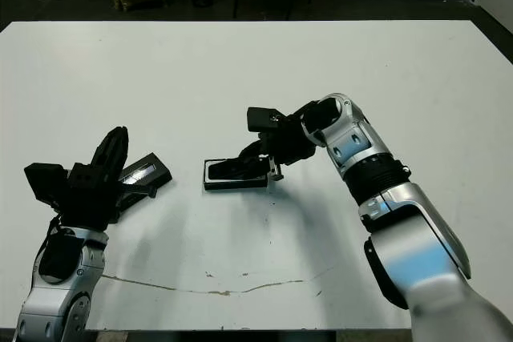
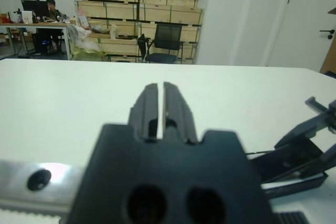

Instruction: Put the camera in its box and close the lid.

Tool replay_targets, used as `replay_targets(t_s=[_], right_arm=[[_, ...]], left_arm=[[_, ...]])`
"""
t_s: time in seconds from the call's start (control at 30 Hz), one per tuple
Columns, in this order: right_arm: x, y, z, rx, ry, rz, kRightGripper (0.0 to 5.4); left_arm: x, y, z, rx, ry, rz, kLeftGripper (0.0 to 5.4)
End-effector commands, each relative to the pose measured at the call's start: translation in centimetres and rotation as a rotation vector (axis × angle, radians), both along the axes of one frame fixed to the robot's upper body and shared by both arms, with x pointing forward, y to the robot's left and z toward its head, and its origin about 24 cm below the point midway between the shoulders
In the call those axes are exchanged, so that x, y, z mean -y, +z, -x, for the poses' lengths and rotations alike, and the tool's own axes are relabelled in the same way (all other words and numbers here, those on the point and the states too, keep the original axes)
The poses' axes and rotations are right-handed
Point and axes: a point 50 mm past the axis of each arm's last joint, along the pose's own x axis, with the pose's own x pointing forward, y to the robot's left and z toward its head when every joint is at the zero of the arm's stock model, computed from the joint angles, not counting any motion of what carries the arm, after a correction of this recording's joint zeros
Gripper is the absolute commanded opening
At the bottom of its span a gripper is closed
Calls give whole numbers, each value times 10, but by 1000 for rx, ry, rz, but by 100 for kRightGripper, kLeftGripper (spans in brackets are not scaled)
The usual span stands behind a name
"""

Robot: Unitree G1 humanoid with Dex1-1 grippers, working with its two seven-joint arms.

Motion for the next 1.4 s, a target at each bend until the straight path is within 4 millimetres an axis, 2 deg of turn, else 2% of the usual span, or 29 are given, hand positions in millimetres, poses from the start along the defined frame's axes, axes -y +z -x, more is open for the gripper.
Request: replay_targets(t_s=[0.03,0.17,0.43,0.67,1.17,1.4], right_arm=[[-6,-11,4,-34,11,15,60],[-12,-17,6,-80,-10,23,60],[-23,-22,12,-43,94,15,60],[-23,-16,9,21,145,10,210],[-15,-7,2,-19,88,12,537],[-8,14,-4,32,33,-93,537]], left_arm=[[-1,-6,2,-40,13,8,0],[0,-7,2,-41,18,5,0],[-1,-7,3,-49,18,11,0],[-2,-8,3,-52,21,8,0],[-2,-8,3,-56,21,13,0],[-2,-10,3,-54,12,18,0]])
